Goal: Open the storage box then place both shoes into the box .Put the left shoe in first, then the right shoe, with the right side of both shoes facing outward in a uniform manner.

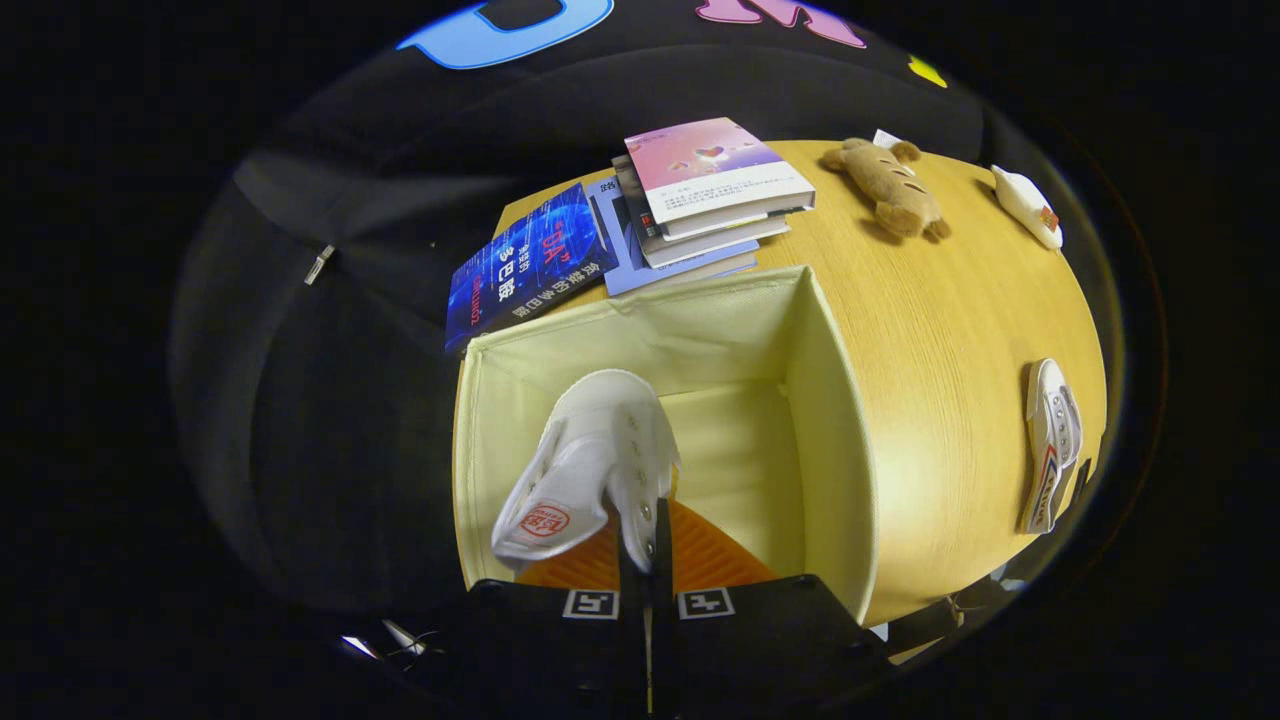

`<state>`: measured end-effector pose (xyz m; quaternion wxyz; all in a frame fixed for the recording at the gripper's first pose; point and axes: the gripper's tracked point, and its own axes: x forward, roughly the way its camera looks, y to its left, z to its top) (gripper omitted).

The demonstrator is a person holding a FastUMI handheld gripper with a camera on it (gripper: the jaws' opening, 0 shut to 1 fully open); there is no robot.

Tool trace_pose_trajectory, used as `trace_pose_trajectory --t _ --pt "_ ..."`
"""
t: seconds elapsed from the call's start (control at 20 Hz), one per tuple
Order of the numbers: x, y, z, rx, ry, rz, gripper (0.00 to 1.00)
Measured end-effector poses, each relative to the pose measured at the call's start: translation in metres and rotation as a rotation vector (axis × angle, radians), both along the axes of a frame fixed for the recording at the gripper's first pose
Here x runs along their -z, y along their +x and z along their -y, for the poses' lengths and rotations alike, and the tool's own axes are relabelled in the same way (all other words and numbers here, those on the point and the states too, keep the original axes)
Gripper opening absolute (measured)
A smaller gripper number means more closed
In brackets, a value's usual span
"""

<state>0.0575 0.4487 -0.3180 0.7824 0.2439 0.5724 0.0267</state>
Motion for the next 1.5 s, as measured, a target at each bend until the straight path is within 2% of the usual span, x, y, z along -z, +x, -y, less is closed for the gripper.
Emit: trace_pose_trajectory --t 0.1,0.2,0.4,0.5,0.75,0.85,1.0,1.25,1.5 --pt "-0.003 0.0 -0.009 -0.005 0.051 0.009 0.12" --pt "-0.014 0.003 -0.021 -0.014 0.115 0.04 0.37" --pt "-0.031 -0.001 -0.025 -0.078 0.132 0.091 0.88" --pt "-0.04 -0.008 -0.021 -0.108 0.133 0.125 0.99" --pt "-0.091 -0.03 0.019 -0.214 0.15 0.286 0.98" --pt "-0.106 -0.041 0.06 -0.244 0.114 0.365 0.99" --pt "-0.112 -0.065 0.14 -0.24 0.005 0.432 0.99" --pt "-0.077 -0.105 0.266 -0.201 -0.184 0.409 0.99" --pt "-0.009 -0.154 0.381 -0.175 -0.383 0.294 0.99"
